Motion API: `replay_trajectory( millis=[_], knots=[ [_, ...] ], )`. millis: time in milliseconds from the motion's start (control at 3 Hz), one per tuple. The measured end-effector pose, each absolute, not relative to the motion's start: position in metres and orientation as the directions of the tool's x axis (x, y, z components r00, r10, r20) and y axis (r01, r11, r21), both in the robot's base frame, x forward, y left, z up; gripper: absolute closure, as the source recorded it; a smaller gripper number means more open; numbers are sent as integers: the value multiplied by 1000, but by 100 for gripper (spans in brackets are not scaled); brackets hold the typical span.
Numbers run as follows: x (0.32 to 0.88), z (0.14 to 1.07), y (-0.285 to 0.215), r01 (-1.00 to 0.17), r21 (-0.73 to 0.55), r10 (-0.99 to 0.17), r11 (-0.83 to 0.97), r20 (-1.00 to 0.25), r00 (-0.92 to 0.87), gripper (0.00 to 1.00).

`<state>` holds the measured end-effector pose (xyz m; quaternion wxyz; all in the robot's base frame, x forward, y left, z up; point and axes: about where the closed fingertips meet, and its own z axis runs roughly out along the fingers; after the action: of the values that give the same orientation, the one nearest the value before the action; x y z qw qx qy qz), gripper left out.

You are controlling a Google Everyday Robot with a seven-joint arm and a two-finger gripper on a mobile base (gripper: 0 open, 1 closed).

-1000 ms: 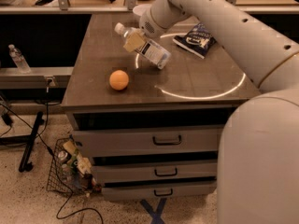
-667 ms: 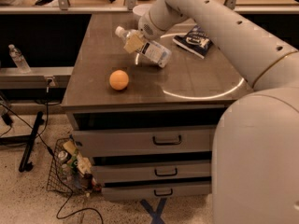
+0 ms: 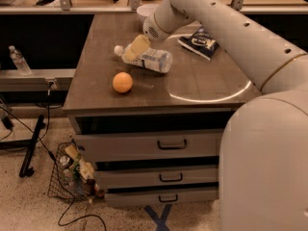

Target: Knock blue plastic bottle over

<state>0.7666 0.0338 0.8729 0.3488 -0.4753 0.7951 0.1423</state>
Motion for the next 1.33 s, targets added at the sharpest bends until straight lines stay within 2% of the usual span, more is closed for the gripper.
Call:
replay_trajectory(
  millis=[667,1000,1333],
  knots=[
    [748,899,6,-827,-140,-626,544,-724,-289,0],
    [723,954,-53,-755,-211,-550,621,-804,-228,0],
    [693,1003,-87,-690,-273,-481,670,-868,-122,0]
  ],
)
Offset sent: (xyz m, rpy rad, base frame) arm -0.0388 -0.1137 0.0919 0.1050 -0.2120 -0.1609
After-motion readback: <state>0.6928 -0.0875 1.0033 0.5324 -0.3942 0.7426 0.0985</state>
